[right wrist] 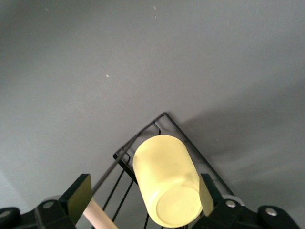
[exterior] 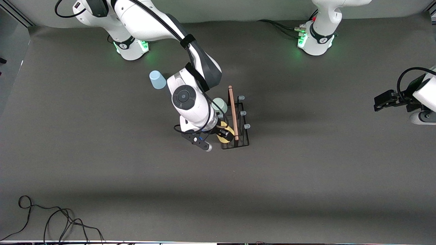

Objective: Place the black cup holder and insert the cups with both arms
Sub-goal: 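Place the yellow cup onto a holder peg with the right gripper, then open the right gripper and withdraw it from the holder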

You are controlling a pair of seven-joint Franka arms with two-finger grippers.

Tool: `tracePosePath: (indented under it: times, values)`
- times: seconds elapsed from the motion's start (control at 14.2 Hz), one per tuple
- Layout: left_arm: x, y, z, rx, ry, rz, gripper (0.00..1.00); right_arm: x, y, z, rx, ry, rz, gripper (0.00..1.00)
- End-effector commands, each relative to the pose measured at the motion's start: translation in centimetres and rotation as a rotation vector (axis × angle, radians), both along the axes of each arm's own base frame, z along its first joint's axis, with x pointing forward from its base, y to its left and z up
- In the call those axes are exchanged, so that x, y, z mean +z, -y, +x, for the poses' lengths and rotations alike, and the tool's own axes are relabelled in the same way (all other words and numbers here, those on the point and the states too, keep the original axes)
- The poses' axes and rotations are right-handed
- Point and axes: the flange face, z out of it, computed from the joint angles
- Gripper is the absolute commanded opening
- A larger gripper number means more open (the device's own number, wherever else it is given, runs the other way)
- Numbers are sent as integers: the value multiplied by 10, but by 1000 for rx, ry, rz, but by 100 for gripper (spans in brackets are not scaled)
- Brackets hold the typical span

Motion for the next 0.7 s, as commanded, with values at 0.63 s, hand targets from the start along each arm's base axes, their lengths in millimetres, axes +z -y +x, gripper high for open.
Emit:
tracePosePath:
  times: [0.63]
  values:
    - [6,1,12,-8,83,-5,100,223,269,36,364,-99,-134,100]
